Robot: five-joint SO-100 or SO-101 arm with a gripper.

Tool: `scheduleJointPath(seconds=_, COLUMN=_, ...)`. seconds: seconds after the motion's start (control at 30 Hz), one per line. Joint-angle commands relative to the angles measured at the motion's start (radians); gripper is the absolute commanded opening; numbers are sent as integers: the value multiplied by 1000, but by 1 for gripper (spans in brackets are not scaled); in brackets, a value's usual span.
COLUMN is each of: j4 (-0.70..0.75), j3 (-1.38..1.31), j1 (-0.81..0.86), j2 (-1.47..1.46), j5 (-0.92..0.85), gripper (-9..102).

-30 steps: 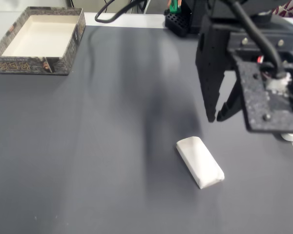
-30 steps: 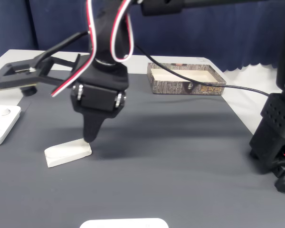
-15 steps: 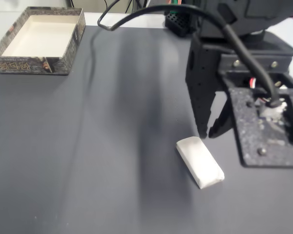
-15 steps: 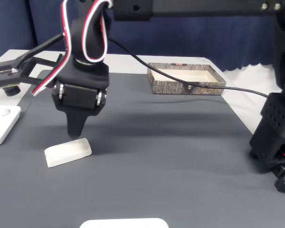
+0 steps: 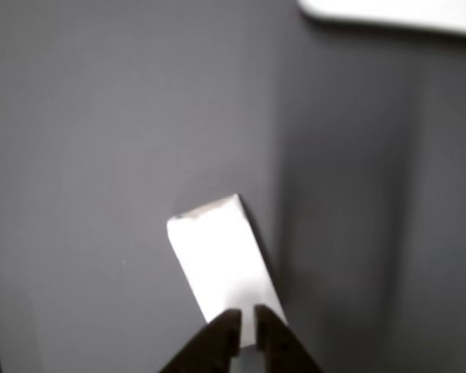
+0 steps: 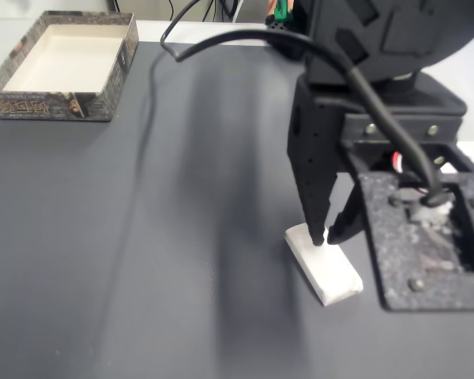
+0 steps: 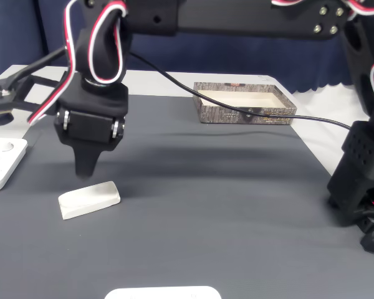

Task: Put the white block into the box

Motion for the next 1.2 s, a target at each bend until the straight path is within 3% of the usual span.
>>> scheduleJointPath(seconds=0.0, j4=18, j3=-95, j1=20, j2=9, j5=26, gripper=-2)
scheduleJointPath(seconds=0.23, j4=21, j3=-130, j1=25, j2=-20, j5=43, gripper=-2)
scheduleJointPath(seconds=0.8, j4=86, j3=-155, j1=29, j2=-28, j5=430, gripper=-2)
scheduleJointPath(seconds=1.17, j4=86, j3=-166, j1=37, j2=-26, j5=540, gripper=-1)
